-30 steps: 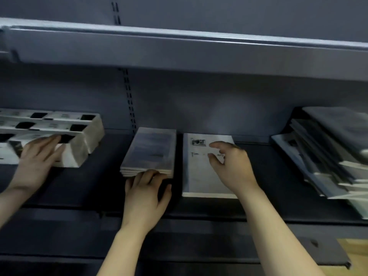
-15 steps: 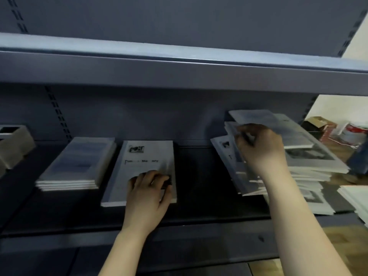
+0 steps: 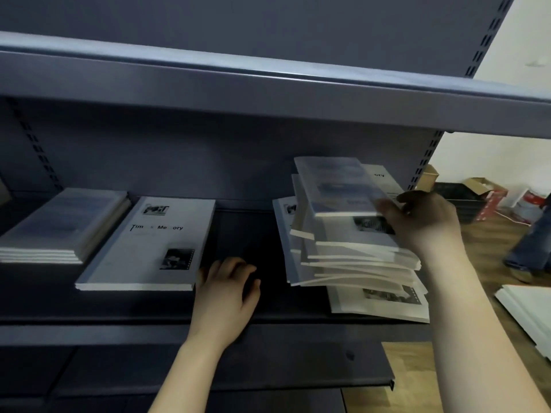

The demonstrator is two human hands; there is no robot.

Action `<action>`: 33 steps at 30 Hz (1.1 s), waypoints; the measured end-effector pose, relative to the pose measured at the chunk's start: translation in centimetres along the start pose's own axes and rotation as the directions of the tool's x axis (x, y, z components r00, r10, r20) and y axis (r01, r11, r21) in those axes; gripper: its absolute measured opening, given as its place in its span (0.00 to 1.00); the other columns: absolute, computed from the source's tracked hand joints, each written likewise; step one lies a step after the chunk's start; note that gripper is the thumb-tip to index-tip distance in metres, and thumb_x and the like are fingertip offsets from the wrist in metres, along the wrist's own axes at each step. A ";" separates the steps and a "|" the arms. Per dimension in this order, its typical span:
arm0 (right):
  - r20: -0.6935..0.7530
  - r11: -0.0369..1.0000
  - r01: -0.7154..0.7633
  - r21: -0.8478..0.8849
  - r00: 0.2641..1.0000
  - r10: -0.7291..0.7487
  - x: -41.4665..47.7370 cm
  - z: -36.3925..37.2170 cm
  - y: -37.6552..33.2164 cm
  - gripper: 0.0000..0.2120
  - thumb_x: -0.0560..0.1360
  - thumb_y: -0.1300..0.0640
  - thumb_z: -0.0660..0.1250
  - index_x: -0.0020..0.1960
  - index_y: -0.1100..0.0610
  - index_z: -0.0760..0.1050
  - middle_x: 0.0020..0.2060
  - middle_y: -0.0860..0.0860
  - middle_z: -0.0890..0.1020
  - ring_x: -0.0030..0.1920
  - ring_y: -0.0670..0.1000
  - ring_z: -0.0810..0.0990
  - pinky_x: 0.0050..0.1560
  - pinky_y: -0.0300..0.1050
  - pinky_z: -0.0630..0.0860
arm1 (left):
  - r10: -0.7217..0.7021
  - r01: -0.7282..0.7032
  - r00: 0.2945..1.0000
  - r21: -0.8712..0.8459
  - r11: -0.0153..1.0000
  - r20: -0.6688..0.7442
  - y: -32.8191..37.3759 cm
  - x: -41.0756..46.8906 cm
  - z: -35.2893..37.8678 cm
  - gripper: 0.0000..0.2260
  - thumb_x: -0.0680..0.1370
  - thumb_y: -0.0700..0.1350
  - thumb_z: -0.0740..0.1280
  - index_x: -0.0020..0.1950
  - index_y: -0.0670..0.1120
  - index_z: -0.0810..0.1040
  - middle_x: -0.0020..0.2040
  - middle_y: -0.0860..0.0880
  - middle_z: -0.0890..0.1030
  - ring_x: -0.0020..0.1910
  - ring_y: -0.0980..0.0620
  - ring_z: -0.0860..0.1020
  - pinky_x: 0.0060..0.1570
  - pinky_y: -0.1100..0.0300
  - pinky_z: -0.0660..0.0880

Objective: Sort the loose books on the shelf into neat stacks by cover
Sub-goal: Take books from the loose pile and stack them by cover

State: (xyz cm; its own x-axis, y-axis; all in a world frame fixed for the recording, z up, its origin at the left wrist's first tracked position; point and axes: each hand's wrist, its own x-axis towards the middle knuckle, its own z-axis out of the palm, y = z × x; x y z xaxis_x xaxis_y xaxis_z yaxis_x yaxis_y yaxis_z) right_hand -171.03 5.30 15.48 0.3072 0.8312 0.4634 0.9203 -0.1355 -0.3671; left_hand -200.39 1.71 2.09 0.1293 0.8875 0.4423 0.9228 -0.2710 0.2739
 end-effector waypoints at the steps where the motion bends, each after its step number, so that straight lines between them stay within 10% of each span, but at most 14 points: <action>1: 0.024 0.999 0.011 -0.040 1.000 -0.010 0.1 0.0 0.1 0.33 0.73 0.31 0.57 0.40 0.61 0.80 0.39 0.61 0.82 0.47 0.62 0.80 0.44 0.48 0.70 | -0.003 0.003 1.000 0.011 1.000 0.016 0.3 -0.1 0.3 0.18 0.76 0.55 0.55 0.53 0.49 0.81 0.52 0.50 0.79 0.49 0.46 0.77 0.51 0.48 0.71; 5: 0.160 0.993 0.040 -0.110 0.987 -0.022 0.7 0.1 -0.2 0.33 0.74 0.30 0.55 0.31 0.58 0.73 0.35 0.58 0.75 0.49 0.61 0.76 0.48 0.50 0.70 | -0.023 0.020 0.998 0.049 0.999 0.061 0.6 -0.6 1.2 0.18 0.75 0.55 0.55 0.52 0.49 0.81 0.51 0.49 0.79 0.48 0.45 0.77 0.50 0.47 0.72; 11: 0.213 0.998 -0.055 -0.023 0.975 0.059 1.6 -0.3 -0.4 0.29 0.71 0.34 0.64 0.28 0.58 0.67 0.28 0.54 0.71 0.37 0.57 0.74 0.30 0.42 0.62 | -0.037 0.032 0.997 0.063 0.997 0.065 0.0 -1.2 2.1 0.18 0.75 0.55 0.55 0.51 0.49 0.81 0.50 0.49 0.80 0.47 0.45 0.78 0.49 0.47 0.72; 16: 0.190 0.994 -0.084 0.071 0.979 0.069 2.2 -0.2 -0.4 0.24 0.68 0.40 0.69 0.44 0.62 0.77 0.37 0.57 0.79 0.42 0.59 0.78 0.30 0.42 0.63 | -0.031 0.028 0.998 0.065 0.998 0.053 0.0 -1.5 2.2 0.18 0.75 0.55 0.56 0.51 0.49 0.82 0.51 0.50 0.80 0.48 0.45 0.78 0.48 0.46 0.73; 23: 0.245 0.974 -0.137 0.179 0.965 0.090 2.1 0.0 -0.6 0.42 0.55 0.32 0.65 0.57 0.61 0.75 0.49 0.59 0.81 0.51 0.59 0.79 0.41 0.45 0.70 | -0.035 0.033 0.999 0.050 0.998 0.033 -0.2 -1.5 1.8 0.18 0.75 0.55 0.56 0.52 0.49 0.82 0.51 0.50 0.79 0.48 0.45 0.78 0.50 0.46 0.72; 33: 0.231 0.977 -0.141 0.161 0.968 0.102 1.6 -1.5 -1.0 0.22 0.64 0.44 0.73 0.48 0.60 0.79 0.43 0.57 0.82 0.46 0.58 0.80 0.40 0.46 0.74 | -0.039 0.038 0.999 0.059 0.998 0.028 -0.2 -1.5 1.2 0.18 0.75 0.55 0.55 0.52 0.50 0.81 0.52 0.50 0.79 0.49 0.45 0.77 0.51 0.45 0.71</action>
State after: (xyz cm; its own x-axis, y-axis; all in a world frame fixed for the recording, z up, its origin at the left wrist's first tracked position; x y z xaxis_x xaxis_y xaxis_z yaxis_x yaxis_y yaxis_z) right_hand -171.15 5.99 17.77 0.3351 0.9149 0.2249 0.8163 -0.1628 -0.5543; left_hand -200.31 0.86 0.40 0.1030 0.9076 0.4069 0.9467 -0.2149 0.2398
